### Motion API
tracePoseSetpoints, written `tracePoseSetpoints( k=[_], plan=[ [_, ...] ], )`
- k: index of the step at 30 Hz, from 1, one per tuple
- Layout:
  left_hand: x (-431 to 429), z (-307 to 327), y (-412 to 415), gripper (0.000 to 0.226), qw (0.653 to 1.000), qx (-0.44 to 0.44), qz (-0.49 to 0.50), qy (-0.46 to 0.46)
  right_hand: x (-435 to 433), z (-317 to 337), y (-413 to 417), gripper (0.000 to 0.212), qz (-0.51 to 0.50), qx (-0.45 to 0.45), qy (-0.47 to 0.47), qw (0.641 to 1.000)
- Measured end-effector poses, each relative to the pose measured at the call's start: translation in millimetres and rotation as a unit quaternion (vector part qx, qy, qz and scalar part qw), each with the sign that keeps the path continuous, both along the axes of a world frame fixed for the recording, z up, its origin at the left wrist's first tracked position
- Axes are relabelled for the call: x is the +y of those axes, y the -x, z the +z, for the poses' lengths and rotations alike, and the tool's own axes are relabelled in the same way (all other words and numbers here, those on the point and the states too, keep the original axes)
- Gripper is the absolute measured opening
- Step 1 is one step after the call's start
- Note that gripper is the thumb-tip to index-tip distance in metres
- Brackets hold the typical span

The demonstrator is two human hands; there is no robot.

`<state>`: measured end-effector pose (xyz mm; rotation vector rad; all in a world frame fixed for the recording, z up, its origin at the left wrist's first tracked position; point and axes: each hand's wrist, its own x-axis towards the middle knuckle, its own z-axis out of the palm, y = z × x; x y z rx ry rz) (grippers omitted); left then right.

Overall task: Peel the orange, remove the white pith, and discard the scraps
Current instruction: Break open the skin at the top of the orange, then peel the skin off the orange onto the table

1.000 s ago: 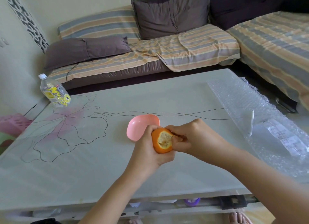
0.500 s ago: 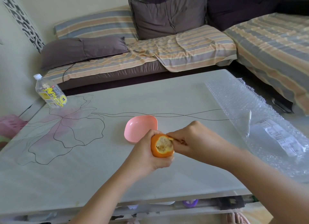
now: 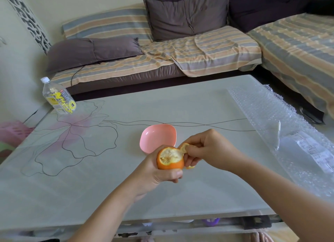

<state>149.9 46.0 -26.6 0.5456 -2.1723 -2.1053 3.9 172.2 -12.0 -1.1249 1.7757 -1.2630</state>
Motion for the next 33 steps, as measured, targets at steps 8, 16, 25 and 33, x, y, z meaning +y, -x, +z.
tracePoseSetpoints(
  k=[8,16,25,33],
  plan=[
    [-15,-5,-23,0.063,0.997,0.007,0.069,-0.038,-20,-26,28,0.018,-0.083,0.093,-0.077,0.989],
    [-26,-12,-33,0.072,0.991,-0.005,0.119,-0.066,-33,-63,30,0.006,-0.051,0.241,-0.229,0.942],
    [-17,-7,-27,0.066,0.993,0.01,0.107,-0.055,-29,-39,16,0.021,-0.128,0.206,-0.079,0.967],
    [4,-5,-9,0.058,0.988,-0.003,0.086,0.131,0,-17,-9,0.057,0.05,0.207,0.041,0.976]
  ],
)
